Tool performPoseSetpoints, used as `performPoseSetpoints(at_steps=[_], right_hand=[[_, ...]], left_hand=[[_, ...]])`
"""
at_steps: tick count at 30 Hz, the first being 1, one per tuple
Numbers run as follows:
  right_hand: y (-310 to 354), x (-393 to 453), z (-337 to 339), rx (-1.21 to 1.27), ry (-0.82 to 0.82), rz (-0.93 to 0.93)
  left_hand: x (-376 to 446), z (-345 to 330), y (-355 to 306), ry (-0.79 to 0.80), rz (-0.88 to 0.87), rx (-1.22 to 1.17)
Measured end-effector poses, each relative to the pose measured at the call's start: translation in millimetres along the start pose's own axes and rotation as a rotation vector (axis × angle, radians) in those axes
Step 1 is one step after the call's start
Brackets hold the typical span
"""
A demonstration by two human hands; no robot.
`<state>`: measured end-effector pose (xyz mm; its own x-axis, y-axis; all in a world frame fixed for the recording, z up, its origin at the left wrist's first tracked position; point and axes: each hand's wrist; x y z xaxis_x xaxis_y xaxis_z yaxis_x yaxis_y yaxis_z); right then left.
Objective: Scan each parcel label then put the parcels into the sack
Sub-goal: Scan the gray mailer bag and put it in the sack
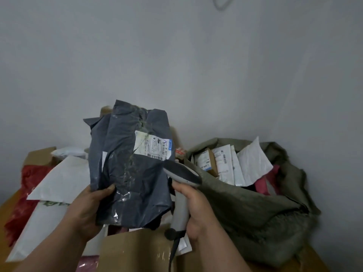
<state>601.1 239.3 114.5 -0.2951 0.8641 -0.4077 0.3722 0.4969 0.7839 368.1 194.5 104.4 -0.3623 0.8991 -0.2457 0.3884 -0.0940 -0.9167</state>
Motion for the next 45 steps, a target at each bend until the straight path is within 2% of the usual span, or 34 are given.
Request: performPoseSetpoints(at_steps=[6,10,15,19,22,24,27,31,35,38,41,45], right_hand=[[4,-14,31,0.022,-0.002,0.098],[26,-16,61,0.033,-0.077,0.196],[71,-10,116,0.132,-0.192,0.337],[117,-1,172,0.141,-0.282,0.376],[137,12,208,0.124,-0.324,0.328],[140,24,227,0.089,-0.356,0.301],[139,41,245,0.066,-0.387,0.279],[140,64,249,0.039,-0.336,0.22],[145,83,247,0.038,-0.238,0.154],[145,94,255,0.02,-0.233,0.11],[146,98,278,0.003,-0.297,0.118],[148,93,312,-0.12,-0.362,0.139]], left_hand=[[-10,-58,7,0.093,0.023,0.086],[-1,-111,1,0.194,-0.006,0.149],[7,-210,10,0.323,-0.089,0.179],[19,-291,32,0.293,-0.154,0.232],[38,-330,52,0.136,-0.284,0.499],[53,-343,67,0.081,-0.264,0.681],[70,-352,91,0.131,-0.251,0.919],[86,-362,112,0.251,-0.303,1.331],[101,-369,114,0.188,-0.385,1.635],[111,-376,118,0.175,-0.501,1.935],[120,-386,134,0.278,-0.513,2.083],[133,-389,158,0.268,-0.473,2.097]])
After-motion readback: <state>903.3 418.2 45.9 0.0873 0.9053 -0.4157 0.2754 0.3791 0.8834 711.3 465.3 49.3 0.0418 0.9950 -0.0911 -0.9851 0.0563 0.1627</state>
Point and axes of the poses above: each hand's wrist, its own x-axis towards the middle knuckle, its own z-axis out of the back of the hand, y = z × x, and after that the axes turned 3 degrees about x, right-handed
